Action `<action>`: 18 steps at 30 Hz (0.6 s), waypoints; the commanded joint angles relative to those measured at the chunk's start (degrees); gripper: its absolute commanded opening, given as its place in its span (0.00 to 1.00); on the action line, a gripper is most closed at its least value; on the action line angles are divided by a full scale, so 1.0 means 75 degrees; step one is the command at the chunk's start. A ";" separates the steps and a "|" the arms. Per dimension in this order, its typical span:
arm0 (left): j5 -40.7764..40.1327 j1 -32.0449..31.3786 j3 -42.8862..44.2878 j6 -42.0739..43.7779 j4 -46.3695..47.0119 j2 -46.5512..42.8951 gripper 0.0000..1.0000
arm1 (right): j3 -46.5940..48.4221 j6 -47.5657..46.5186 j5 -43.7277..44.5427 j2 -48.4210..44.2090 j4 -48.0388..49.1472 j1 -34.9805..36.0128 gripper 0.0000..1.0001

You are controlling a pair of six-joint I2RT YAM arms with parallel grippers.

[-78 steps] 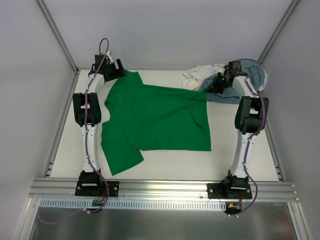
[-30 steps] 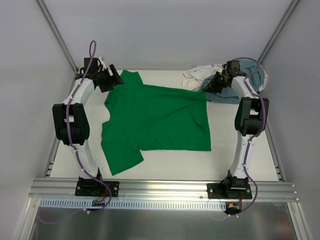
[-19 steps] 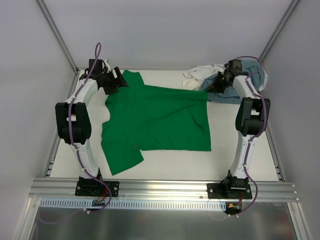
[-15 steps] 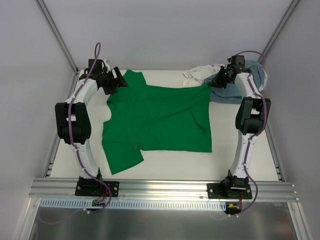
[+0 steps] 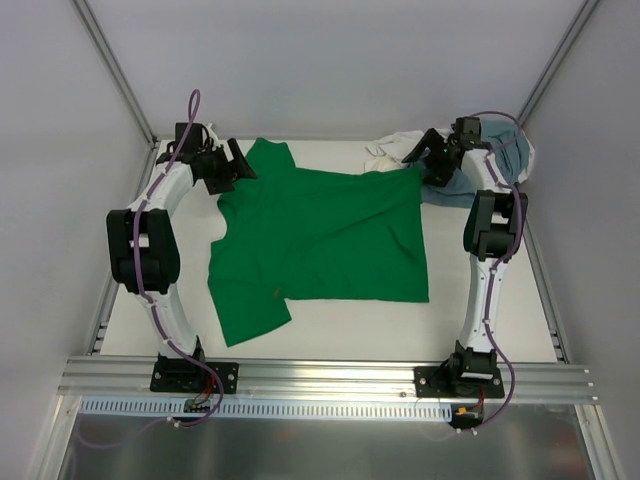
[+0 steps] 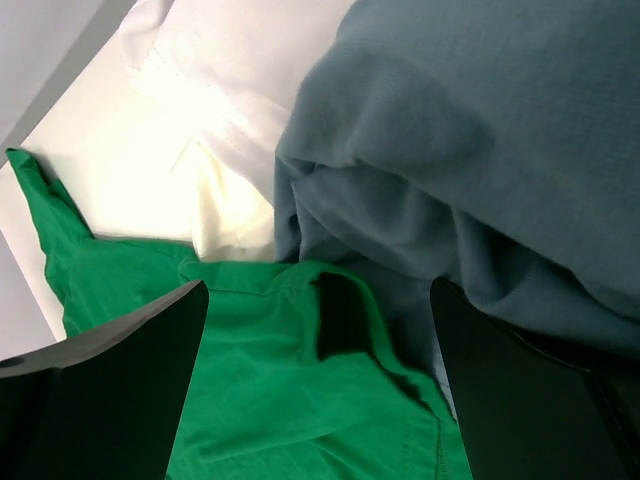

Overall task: Fold and stack the t-shirts
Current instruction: Flatten out the tshirt

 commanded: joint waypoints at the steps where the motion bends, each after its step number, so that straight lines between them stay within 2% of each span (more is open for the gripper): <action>1: 0.0314 -0.0065 -0.0065 0.0185 0.0013 -0.0633 0.82 | 0.0003 -0.0047 0.0268 -0.0774 0.0349 0.0026 1.00; 4: 0.0443 -0.0054 -0.0135 0.0149 0.0072 -0.0656 0.79 | -0.0149 -0.0538 0.0478 -0.1593 -0.0166 0.0084 0.99; 5: 0.0478 -0.0054 -0.0159 0.0149 0.0095 -0.0691 0.79 | -0.0324 -0.0992 0.0596 -0.2211 -0.0365 0.0119 1.00; 8: 0.0584 -0.0300 -0.0288 0.0138 0.0201 -0.0831 0.79 | -0.1003 -0.1709 0.1299 -0.3163 -0.0891 0.0272 1.00; 11: 0.0713 -0.0393 -0.0405 0.0091 0.0248 -0.0995 0.79 | -0.2092 -0.1630 0.1160 -0.4359 -0.0941 0.0248 0.99; 12: 0.0713 -0.0475 -0.0498 0.0091 0.0248 -0.1054 0.79 | -0.2814 -0.1386 0.1055 -0.4872 -0.0894 0.0283 0.99; 15: 0.0771 -0.0604 -0.0674 0.0044 0.0225 -0.1148 0.78 | -0.3826 -0.1196 0.0574 -0.5403 -0.0753 0.0644 0.99; 18: 0.0760 -0.0896 -0.0710 0.0044 -0.0090 -0.1008 0.77 | -0.4682 -0.1243 0.0177 -0.5149 -0.0917 0.1150 1.00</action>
